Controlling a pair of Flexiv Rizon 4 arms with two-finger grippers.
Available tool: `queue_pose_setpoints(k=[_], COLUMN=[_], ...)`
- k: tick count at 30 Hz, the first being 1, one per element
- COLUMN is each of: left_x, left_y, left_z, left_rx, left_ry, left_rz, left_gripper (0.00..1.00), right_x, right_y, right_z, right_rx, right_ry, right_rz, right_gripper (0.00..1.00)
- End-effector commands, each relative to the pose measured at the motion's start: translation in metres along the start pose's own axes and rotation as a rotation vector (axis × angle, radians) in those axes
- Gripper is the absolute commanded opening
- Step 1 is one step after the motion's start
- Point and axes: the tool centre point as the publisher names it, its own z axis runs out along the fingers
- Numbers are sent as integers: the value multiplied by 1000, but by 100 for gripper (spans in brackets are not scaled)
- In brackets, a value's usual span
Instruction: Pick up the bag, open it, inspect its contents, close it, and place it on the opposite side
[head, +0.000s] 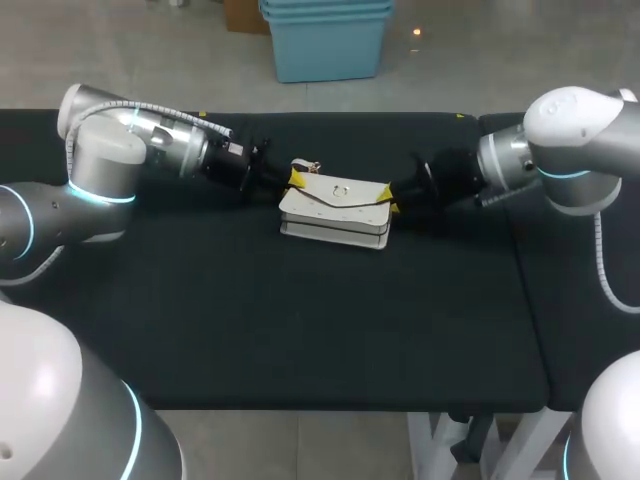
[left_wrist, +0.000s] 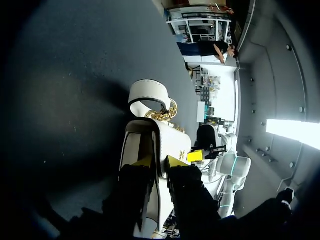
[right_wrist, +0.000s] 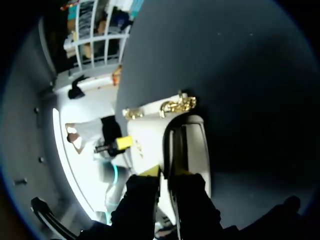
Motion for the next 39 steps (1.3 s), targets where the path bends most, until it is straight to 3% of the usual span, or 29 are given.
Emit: queue_pose_setpoints(k=[1,2,3,4,5,6,7,8,10,12,15,19,20,21,22,33,34,35,36,37,38,39], left_x=[3,4,6,8,9,11,11,12,11,9,7,0,-1,-1,-1,16,16,16,15,14,13,11], left_y=[10,11,12,13,14,14,13,13,10,4,-2,-9,-12,-12,-13,5,5,6,7,7,6,5], left_z=[9,8,7,5,4,3,2,1,1,0,1,3,2,2,2,-2,-2,-1,-1,-1,-1,-1], left_rx=[32,33,37,39,40,39,42,42,54,66,87,102,114,120,117,82,81,78,85,86,87,94], left_ry=[6,10,16,19,25,29,31,31,25,39,49,44,43,38,39,13,12,9,0,0,-1,-2], left_rz=[1,-1,3,7,7,3,0,-2,-12,-30,-52,-93,-103,-103,-105,-49,-48,-45,-42,-42,-44,-51], left_gripper=[76,79,79,76,73,63,55,50,49,57,47,42,32,20,0,0,0,20,47,61,56,42], right_x=[2,2,2,2,2,2,3,3,4,5,6,3,2,2,1,8,8,8,7,7,6,6], right_y=[0,-1,-1,-1,-1,0,0,0,1,3,5,8,9,9,9,5,4,3,3,3,3,3], right_z=[8,8,8,7,6,6,6,6,6,7,9,12,12,12,12,4,4,4,4,4,4,5], right_rx=[-5,-9,-14,-16,-20,-24,-25,-27,-30,-32,-37,-40,-40,-41,-42,-62,-65,-66,-68,-69,-70,-71], right_ry=[2,4,6,8,10,10,10,11,14,21,25,27,27,27,27,27,23,22,20,19,18,18], right_rz=[-4,-8,-13,-14,-16,-17,-18,-18,-18,-17,-15,-8,-6,-4,-2,-37,-42,-42,-42,-42,-41,-38], right_gripper=[16,35,44,50,62,68,68,65,65,57,47,38,32,19,0,0,4,27,44,57,78,85])
